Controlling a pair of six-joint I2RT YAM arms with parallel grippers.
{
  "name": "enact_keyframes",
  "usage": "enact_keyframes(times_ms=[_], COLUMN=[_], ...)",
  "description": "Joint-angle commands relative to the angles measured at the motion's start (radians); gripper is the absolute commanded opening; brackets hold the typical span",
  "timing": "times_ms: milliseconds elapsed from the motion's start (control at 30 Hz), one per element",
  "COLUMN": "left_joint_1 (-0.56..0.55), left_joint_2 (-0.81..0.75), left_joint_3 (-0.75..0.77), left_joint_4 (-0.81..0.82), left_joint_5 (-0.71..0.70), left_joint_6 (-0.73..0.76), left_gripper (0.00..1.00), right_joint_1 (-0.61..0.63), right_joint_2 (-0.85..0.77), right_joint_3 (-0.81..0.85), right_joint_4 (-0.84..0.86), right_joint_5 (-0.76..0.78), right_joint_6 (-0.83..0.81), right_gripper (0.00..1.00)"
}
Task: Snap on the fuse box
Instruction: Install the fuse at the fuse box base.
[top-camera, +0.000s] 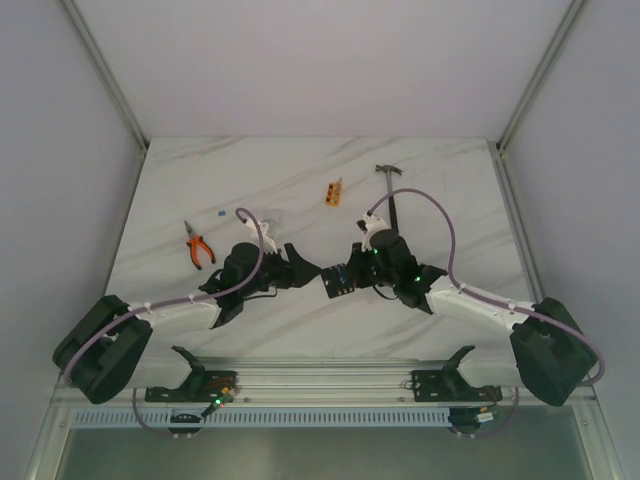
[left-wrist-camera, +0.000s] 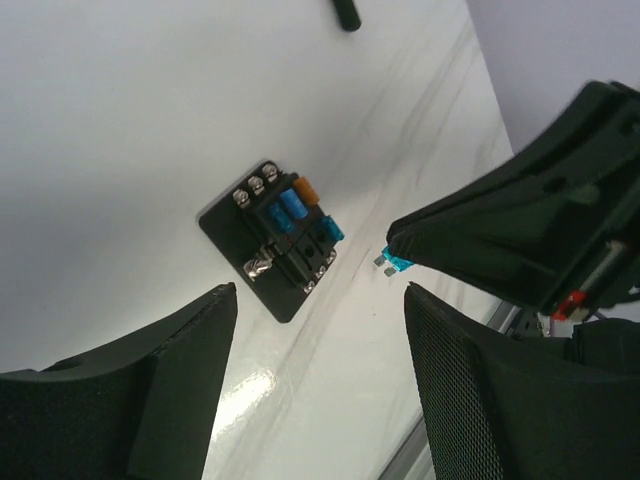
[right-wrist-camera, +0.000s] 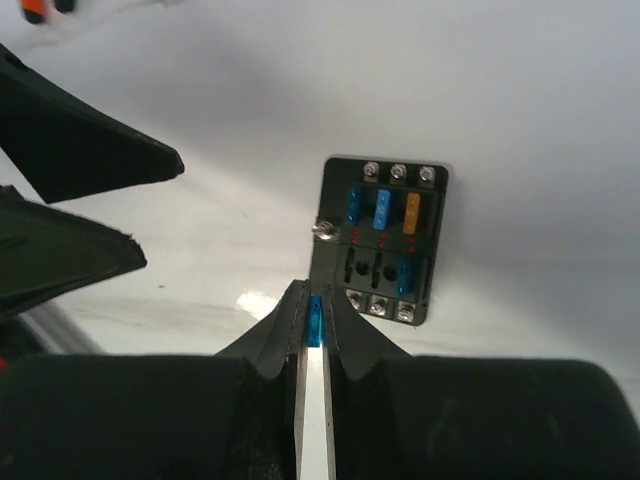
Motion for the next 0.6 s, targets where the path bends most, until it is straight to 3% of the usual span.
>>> enact_keyframes(times_ms=[0,167,567], left_joint_1=[0.000,-0.004,-0.019], left_joint_2=[0.057,0.115,0.249], left_joint_3=[-0.010,-0.002,0.024], left_joint_4=[0.049,0.081,0.140], left_joint_5=[0.019,0.039,0.044], left_joint_6=[-0.096,-0.147,-0.266], left_gripper=[0.77,0.73,0.53], right_joint_1=[0.071,0.118,0.190], right_joint_2=[-0.030,-0.033,0.073], right_joint_3=[-0.068,-0.101,-0.076], right_joint_4=[0.131,0.184,0.229], right_joint_5=[0.250,0.351,0.459], right_joint_6=[-0.086,-0.116,-0.174], right_gripper=[0.00,0.00,0.00])
